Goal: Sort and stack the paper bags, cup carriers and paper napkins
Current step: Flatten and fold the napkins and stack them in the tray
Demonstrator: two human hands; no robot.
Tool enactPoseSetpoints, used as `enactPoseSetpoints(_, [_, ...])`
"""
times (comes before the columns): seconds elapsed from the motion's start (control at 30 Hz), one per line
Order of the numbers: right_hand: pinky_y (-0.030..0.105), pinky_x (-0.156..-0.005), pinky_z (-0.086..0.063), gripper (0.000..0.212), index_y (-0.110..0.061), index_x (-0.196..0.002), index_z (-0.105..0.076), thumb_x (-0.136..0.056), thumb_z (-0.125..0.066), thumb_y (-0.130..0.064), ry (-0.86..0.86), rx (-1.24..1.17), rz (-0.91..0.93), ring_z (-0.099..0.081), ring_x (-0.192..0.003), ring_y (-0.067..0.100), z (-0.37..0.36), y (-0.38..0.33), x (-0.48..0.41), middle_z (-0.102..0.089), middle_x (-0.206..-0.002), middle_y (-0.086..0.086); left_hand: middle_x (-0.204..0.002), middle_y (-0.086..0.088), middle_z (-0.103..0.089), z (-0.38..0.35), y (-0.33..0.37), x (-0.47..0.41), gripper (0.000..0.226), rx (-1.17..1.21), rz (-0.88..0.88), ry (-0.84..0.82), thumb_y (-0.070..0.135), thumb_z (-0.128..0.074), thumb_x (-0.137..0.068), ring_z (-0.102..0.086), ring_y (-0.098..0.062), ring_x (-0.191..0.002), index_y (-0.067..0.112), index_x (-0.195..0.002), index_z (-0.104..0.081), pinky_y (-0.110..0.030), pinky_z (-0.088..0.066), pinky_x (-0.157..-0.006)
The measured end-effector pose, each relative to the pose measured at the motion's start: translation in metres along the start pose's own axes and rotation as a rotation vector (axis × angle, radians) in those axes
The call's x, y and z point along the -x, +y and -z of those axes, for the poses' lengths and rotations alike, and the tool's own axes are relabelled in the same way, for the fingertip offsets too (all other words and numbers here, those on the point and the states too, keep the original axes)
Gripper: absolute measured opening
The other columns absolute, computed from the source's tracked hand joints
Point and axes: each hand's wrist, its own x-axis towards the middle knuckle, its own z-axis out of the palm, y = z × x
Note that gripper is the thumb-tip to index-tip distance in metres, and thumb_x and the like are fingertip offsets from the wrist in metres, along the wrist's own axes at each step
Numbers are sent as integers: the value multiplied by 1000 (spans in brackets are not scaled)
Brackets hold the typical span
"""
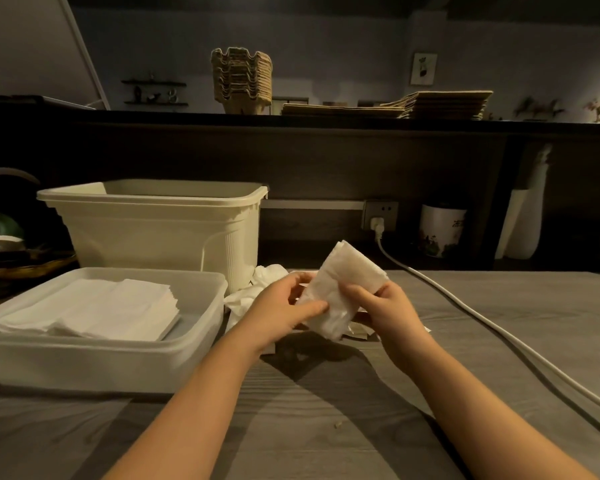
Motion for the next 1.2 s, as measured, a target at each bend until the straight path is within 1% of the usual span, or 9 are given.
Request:
enactPoseSetpoints(0.1, [24, -70, -54, 9, -21, -93, -62, -85, -64, -17, 20, 195, 73, -66, -87, 17, 5, -2, -4, -68, -92, 4, -96, 15, -60, 11, 2, 1, 31, -86, -51, 111, 17, -64, -87, -58, -2, -88, 29, -112, -52, -21, -51, -73])
enactPoseSetpoints(0.2, [17, -63, -49, 8, -28, -86, -62, -83, -67, -23, -51, 543, 106, -62, -77, 8, 11, -5, -5, -67, -84, -5, -98, 13, -61, 18, 4, 5, 28, -420, -104, 202, 18, -64, -87, -57, -8, -91, 35, -107, -55, -25, -47, -76])
enactPoseSetpoints(0.37, [21, -71, -50, 20, -21, -99, -65, -82, -69, -31, -174, 1009, 61, -56, -74, 3, 17, -3, -5, -56, -77, -16, -105, 16, -60, 28, 4, 10, 24, -664, -87, 124, 33, -67, -84, -56, -8, -97, 39, -105, -59, -27, -46, -77])
enactPoseSetpoints(0.53, [29, -78, -53, 23, -25, -97, -62, -80, -69, -38, -219, 1099, -2, -59, -81, 9, 19, -5, -5, -62, -89, -6, -102, 21, -58, 27, 1, 10, 29, -637, -37, 3, 38, -70, -80, -56, -5, -93, 44, -104, -56, -33, -49, -87])
enactPoseSetpoints(0.63, [30, -81, -53, 38, -27, -111, -60, -78, -69, -44, -230, 1101, 11, -57, -84, 6, 19, -5, -4, -59, -93, -12, -123, 11, -54, 27, -2, 9, 45, -635, 32, -76, 43, -70, -79, -54, -7, -104, 41, -119, -48, -27, -48, -88])
enactPoseSetpoints(0.77, [24, -79, -50, 49, -29, -118, -58, -76, -68, -51, -206, 1133, 57, -49, -82, 0, 20, -5, -4, -50, -88, -20, -122, 8, -52, 27, -1, 9, 55, -603, 70, -159, 45, -68, -79, -55, -7, -99, 36, -126, -40, -24, -49, -85])
enactPoseSetpoints(0.93, [22, -75, -48, 36, -29, -113, -62, -80, -67, -44, -213, 1158, 109, -49, -86, 3, 16, -6, -2, -52, -98, -14, -119, 10, -45, 22, 3, 9, 46, -449, 24, -203, 37, -67, -83, -56, -4, -97, 36, -123, -44, -15, -49, -77])
enactPoseSetpoints(1.0, [19, -73, -42, 37, -27, -114, -62, -81, -66, -44, -184, 1211, 149, -46, -91, 5, 17, -5, -4, -46, -102, -13, -116, 8, -48, 22, 2, 9, 39, -432, 19, -183, 32, -65, -86, -57, -5, -94, 34, -120, -46, -19, -52, -79])
enactPoseSetpoints(1.2, [24, -87, -42, 34, -34, -110, -60, -79, -68, -45, -174, 1138, 201, -40, -103, 1, 18, -3, -3, -44, -106, -18, -100, 0, -63, 21, 0, 9, 33, -426, 76, -194, 27, -55, -93, -64, -10, -84, 29, -125, -46, -27, -53, -78])
